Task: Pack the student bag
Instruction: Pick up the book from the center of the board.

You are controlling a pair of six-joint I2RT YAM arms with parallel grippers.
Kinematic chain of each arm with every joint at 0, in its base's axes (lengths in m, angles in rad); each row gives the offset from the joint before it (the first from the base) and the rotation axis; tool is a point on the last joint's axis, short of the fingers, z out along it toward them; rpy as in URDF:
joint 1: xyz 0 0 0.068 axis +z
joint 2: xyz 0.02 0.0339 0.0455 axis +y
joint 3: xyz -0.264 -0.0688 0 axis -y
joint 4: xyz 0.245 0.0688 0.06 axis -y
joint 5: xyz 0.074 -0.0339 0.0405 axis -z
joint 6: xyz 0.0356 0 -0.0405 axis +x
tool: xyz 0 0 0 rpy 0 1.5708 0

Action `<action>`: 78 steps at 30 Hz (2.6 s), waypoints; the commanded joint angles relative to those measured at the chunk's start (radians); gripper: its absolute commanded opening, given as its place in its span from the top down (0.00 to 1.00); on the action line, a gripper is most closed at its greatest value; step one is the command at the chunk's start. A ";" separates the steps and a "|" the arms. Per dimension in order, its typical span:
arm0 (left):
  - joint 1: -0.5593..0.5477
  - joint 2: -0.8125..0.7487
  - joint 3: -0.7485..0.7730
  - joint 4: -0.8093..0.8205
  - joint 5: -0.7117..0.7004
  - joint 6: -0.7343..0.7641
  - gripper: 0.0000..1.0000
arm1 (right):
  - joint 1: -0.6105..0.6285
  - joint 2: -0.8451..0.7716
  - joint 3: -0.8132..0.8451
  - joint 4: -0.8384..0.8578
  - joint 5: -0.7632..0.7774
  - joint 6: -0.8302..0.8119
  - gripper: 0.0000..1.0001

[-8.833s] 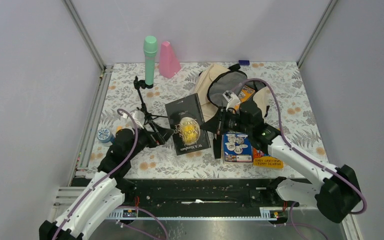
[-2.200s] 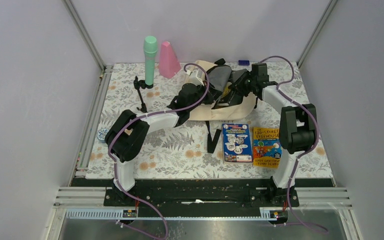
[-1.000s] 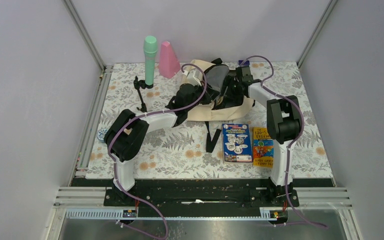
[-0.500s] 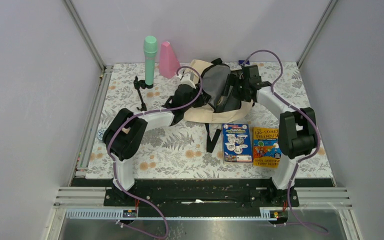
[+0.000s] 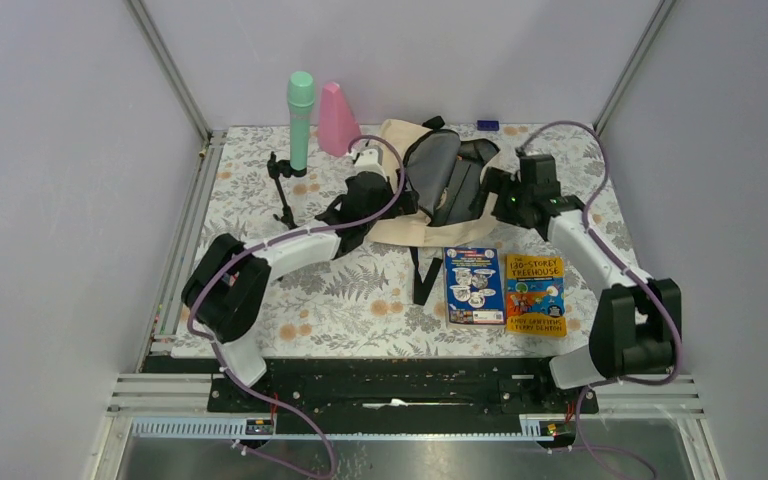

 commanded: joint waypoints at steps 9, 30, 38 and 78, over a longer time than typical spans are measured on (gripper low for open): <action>-0.176 -0.275 -0.220 0.020 -0.004 -0.022 0.01 | -0.047 -0.243 -0.330 -0.147 0.019 0.080 0.06; -0.259 -0.391 -0.430 0.072 0.159 -0.143 0.06 | 0.213 -0.091 -0.425 0.026 -0.137 0.208 0.24; -0.261 -0.368 -0.523 0.192 0.312 -0.243 0.31 | 0.235 -0.111 -0.463 0.080 -0.091 0.266 0.10; -0.326 -0.288 -0.670 0.279 0.156 -0.499 0.58 | 0.235 -0.090 -0.528 0.178 -0.149 0.337 0.11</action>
